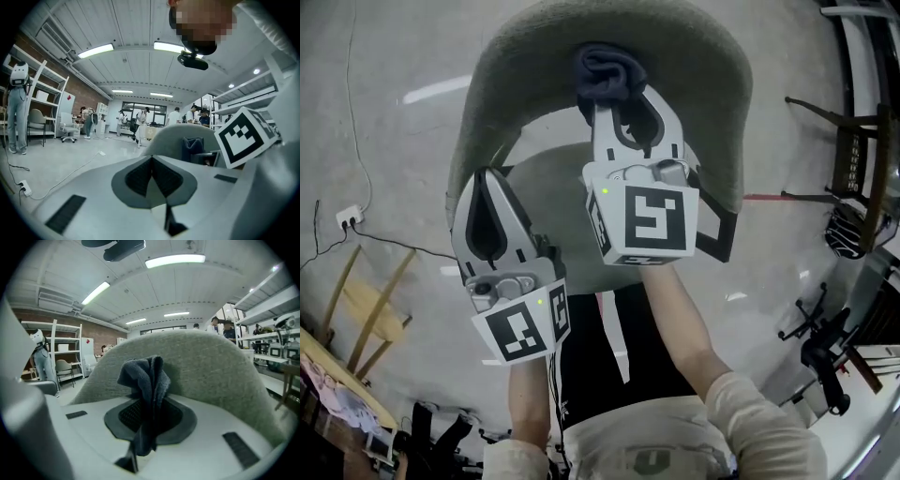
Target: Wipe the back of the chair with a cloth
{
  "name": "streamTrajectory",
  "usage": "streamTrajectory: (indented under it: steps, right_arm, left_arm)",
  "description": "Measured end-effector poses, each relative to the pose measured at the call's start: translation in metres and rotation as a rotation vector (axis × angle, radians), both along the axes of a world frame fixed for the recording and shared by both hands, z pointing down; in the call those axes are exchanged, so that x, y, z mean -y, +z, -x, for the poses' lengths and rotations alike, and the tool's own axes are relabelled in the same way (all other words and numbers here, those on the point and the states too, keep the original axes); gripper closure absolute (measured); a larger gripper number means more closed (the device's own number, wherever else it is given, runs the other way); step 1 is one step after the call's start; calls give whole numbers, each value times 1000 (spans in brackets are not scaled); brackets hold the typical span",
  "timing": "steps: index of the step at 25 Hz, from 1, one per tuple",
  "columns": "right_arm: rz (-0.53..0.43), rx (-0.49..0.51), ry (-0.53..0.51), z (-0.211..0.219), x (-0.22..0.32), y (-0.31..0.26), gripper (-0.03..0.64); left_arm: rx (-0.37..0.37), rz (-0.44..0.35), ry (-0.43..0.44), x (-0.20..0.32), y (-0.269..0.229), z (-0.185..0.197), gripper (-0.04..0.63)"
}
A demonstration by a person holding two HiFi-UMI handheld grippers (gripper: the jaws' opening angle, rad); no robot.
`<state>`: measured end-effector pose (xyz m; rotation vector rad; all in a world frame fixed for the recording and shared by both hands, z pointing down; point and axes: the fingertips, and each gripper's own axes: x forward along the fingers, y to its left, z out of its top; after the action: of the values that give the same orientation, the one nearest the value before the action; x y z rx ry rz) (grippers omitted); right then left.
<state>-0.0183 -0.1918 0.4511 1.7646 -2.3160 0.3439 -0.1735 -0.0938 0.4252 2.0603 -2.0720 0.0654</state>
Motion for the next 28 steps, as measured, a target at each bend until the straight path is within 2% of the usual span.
streamTrajectory:
  steps: [9, 16, 23, 28]
  right_arm:
    - [4, 0, 222, -88, -14, -4, 558]
    - [-3, -17, 320, -124, -32, -9, 558]
    - [13, -45, 414, -160, -57, -8, 558]
    - [15, -64, 418, -165, -62, -5, 558]
  left_arm:
    - [2, 12, 140, 13, 7, -56, 580]
    - [-1, 7, 213, 16, 8, -84, 580]
    - [5, -2, 237, 12, 5, -96, 580]
    - [-1, -5, 223, 5, 6, -94, 580]
